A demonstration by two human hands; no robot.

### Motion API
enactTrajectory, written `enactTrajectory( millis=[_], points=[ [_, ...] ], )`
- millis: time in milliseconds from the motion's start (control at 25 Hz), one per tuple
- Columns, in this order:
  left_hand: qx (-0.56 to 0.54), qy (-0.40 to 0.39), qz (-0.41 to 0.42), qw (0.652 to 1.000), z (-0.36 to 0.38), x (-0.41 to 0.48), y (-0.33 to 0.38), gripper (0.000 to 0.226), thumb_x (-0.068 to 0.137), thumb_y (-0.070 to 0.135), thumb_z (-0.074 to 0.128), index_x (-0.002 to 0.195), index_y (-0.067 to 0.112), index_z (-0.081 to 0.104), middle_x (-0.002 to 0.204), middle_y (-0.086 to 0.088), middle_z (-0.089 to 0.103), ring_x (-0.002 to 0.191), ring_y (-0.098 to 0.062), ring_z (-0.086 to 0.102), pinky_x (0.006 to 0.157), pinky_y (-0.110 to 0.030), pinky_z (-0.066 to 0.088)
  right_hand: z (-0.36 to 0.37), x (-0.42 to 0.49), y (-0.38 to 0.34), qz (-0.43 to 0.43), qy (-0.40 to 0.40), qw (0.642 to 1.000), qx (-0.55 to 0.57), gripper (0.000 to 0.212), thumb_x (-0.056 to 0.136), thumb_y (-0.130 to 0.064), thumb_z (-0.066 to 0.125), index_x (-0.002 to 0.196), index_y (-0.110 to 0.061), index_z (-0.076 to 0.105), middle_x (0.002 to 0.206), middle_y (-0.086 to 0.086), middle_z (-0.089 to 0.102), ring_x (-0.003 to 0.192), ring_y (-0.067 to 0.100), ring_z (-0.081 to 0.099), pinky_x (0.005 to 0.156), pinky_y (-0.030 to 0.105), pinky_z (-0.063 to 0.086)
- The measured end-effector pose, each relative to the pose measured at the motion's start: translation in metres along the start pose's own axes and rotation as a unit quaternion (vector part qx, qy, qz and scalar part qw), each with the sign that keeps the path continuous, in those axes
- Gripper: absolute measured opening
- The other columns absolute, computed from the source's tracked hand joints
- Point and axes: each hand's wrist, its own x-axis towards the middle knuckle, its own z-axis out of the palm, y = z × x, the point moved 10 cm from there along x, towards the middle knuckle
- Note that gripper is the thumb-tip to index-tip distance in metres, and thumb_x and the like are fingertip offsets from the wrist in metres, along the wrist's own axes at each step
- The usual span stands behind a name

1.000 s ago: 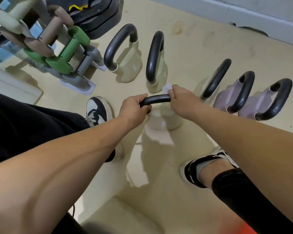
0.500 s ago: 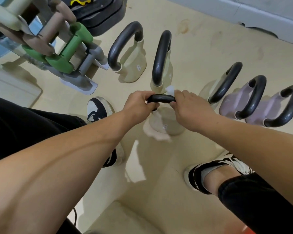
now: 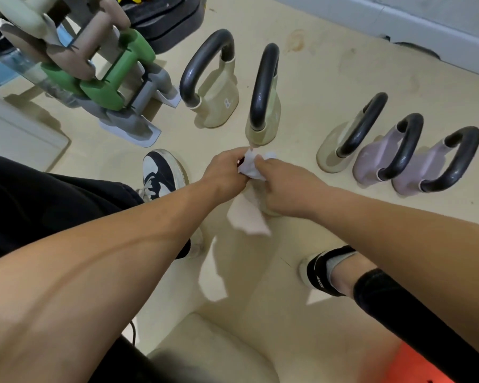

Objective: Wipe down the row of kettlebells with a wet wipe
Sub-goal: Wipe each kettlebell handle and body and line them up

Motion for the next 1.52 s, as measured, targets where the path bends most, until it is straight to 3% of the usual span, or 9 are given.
enactTrajectory(
  millis=[160, 360, 480, 600, 840, 1040, 1280, 1400, 1520],
  points=[
    [0.132, 0.099, 0.054, 0.985, -0.025, -0.017, 0.036, 0.071, 0.084, 0.0, 0.05, 0.152, 0.014, 0.041, 0.161, -0.008, 0.033, 0.148, -0.024, 0.03, 0.122, -0.032, 0.024, -0.019, -0.015, 0.034, 0.119, 0.055, 0.924, 0.36, 0.039, 0.089, -0.011, 0.054, 0.12, -0.017, 0.077, 0.103, 0.0, 0.071, 0.08, 0.024, 0.067, 0.076, 0.032, 0.056],
    [0.201, -0.033, 0.253, 0.946, 0.043, -0.039, 0.087, 0.051, 0.098, 0.023, 0.042, 0.148, 0.019, 0.037, 0.112, 0.003, 0.065, 0.103, -0.027, 0.055, 0.104, -0.042, 0.042, 0.0, -0.02, 0.086, 0.242, 0.132, 0.783, 0.558, 0.019, 0.087, 0.002, 0.061, 0.087, -0.012, 0.074, 0.094, 0.016, 0.072, 0.083, 0.025, 0.072, 0.093, 0.04, 0.06],
    [0.334, -0.012, 0.305, 0.892, 0.042, -0.031, 0.067, 0.035, 0.104, 0.026, 0.044, 0.134, 0.017, 0.058, 0.107, -0.004, 0.067, 0.103, -0.031, 0.057, 0.106, -0.039, 0.036, 0.007, -0.025, 0.09, 0.222, 0.08, 0.9, 0.365, 0.031, 0.083, -0.004, 0.064, 0.112, -0.015, 0.068, 0.108, 0.006, 0.071, 0.094, 0.023, 0.069, 0.074, 0.031, 0.059],
    [0.286, 0.022, 0.175, 0.942, 0.003, -0.009, 0.029, 0.037, 0.108, 0.037, 0.031, 0.123, 0.027, 0.063, 0.112, -0.003, 0.061, 0.108, -0.025, 0.053, 0.104, -0.037, 0.039, 0.018, -0.021, 0.071, 0.16, -0.013, 0.967, 0.196, 0.048, 0.081, -0.025, 0.078, 0.126, -0.019, 0.063, 0.107, -0.002, 0.07, 0.096, 0.021, 0.068, 0.077, 0.031, 0.054],
    [0.28, 0.001, 0.301, 0.912, 0.055, -0.035, 0.071, 0.031, 0.096, 0.024, 0.045, 0.113, 0.011, 0.068, 0.107, -0.008, 0.066, 0.113, -0.035, 0.056, 0.107, -0.047, 0.036, 0.001, -0.016, 0.077, 0.114, 0.034, 0.973, 0.197, 0.018, 0.088, -0.032, 0.072, 0.084, -0.015, 0.069, 0.084, 0.009, 0.077, 0.084, 0.029, 0.073, 0.082, 0.047, 0.058],
    [0.19, 0.025, 0.077, 0.978, -0.002, 0.018, 0.029, 0.037, 0.107, 0.027, 0.033, 0.095, 0.013, 0.065, 0.1, -0.009, 0.061, 0.096, -0.03, 0.057, 0.088, -0.045, 0.048, 0.001, -0.012, 0.078, 0.102, 0.035, 0.977, 0.182, 0.015, 0.093, -0.038, 0.067, 0.082, -0.027, 0.066, 0.078, 0.005, 0.073, 0.07, 0.025, 0.066, 0.07, 0.037, 0.053],
    [0.225, 0.046, 0.302, 0.925, 0.042, -0.02, 0.093, 0.038, 0.095, 0.027, 0.036, 0.101, 0.02, 0.073, 0.092, 0.001, 0.07, 0.092, -0.022, 0.061, 0.106, -0.038, 0.036, -0.008, -0.012, 0.091, 0.112, 0.079, 0.968, 0.212, 0.017, 0.094, -0.028, 0.064, 0.086, -0.013, 0.068, 0.071, 0.001, 0.069, 0.069, 0.024, 0.063, 0.064, 0.032, 0.049],
    [0.127, 0.087, 0.023, 0.988, -0.018, 0.008, 0.023, 0.035, 0.101, 0.035, 0.035, 0.092, 0.024, 0.067, 0.087, 0.008, 0.064, 0.085, -0.018, 0.057, 0.077, -0.031, 0.044, -0.008, -0.008, 0.094, 0.129, 0.076, 0.964, 0.22, 0.018, 0.096, -0.036, 0.064, 0.096, -0.02, 0.071, 0.085, 0.004, 0.077, 0.077, 0.025, 0.068, 0.075, 0.037, 0.055],
    [-0.098, 0.206, -0.205, 0.952, -0.05, -0.003, -0.034, 0.037, 0.104, 0.028, 0.038, 0.076, 0.016, 0.059, 0.076, 0.001, 0.057, 0.079, -0.026, 0.056, 0.071, -0.031, 0.043, -0.016, -0.009, 0.108, 0.173, 0.103, 0.941, 0.272, 0.019, 0.098, -0.035, 0.061, 0.096, -0.019, 0.071, 0.087, 0.006, 0.078, 0.075, 0.024, 0.068, 0.072, 0.036, 0.055]
  ],
)
